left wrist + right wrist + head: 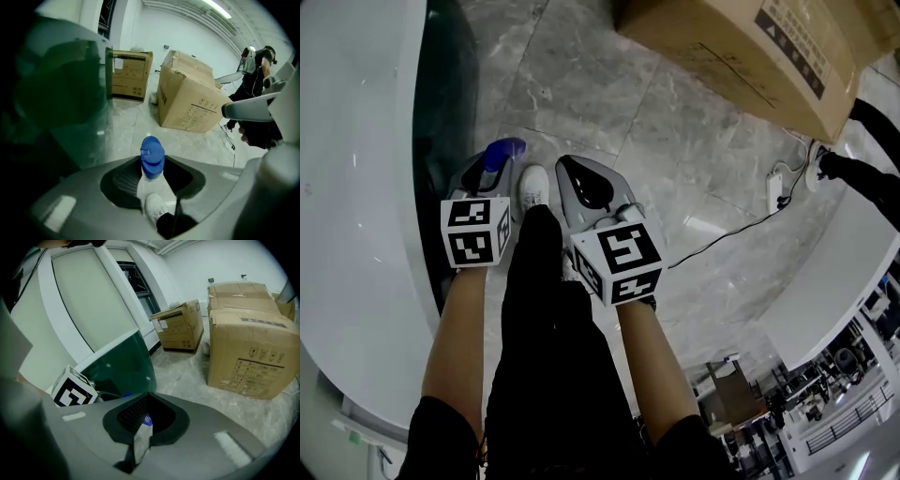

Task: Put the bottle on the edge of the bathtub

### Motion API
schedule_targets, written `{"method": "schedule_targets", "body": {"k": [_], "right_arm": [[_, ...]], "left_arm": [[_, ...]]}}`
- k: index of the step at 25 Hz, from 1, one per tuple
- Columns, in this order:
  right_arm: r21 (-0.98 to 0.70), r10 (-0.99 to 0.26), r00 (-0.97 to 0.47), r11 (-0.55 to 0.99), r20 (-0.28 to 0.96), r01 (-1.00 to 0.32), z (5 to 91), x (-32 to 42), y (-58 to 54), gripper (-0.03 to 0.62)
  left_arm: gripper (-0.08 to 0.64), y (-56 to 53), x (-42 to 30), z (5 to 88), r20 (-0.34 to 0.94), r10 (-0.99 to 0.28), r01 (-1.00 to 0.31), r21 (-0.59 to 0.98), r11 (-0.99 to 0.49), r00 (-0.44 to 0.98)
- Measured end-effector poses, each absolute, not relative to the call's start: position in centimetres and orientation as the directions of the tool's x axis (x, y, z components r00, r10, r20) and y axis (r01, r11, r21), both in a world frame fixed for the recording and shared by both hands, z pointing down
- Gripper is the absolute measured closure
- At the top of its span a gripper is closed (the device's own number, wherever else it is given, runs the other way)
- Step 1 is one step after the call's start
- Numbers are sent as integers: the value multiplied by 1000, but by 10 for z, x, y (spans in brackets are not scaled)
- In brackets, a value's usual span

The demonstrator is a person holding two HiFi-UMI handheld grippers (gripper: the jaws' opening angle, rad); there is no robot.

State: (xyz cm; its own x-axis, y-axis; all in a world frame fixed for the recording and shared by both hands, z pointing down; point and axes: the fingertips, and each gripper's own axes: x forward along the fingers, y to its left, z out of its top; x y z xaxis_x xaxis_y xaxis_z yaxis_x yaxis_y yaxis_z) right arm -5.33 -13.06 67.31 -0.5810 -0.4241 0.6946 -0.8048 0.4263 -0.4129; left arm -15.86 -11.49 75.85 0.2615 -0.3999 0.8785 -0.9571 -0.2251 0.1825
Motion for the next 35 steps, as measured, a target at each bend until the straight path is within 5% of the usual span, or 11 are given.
{"method": "schedule_targets", "body": {"k": [35], "right_arm": [[-473, -306, -563, 322, 768, -820, 893, -65, -108, 578]], "left_arm": [[410, -126, -191, 978, 914, -362, -982, 154, -108, 183]]}}
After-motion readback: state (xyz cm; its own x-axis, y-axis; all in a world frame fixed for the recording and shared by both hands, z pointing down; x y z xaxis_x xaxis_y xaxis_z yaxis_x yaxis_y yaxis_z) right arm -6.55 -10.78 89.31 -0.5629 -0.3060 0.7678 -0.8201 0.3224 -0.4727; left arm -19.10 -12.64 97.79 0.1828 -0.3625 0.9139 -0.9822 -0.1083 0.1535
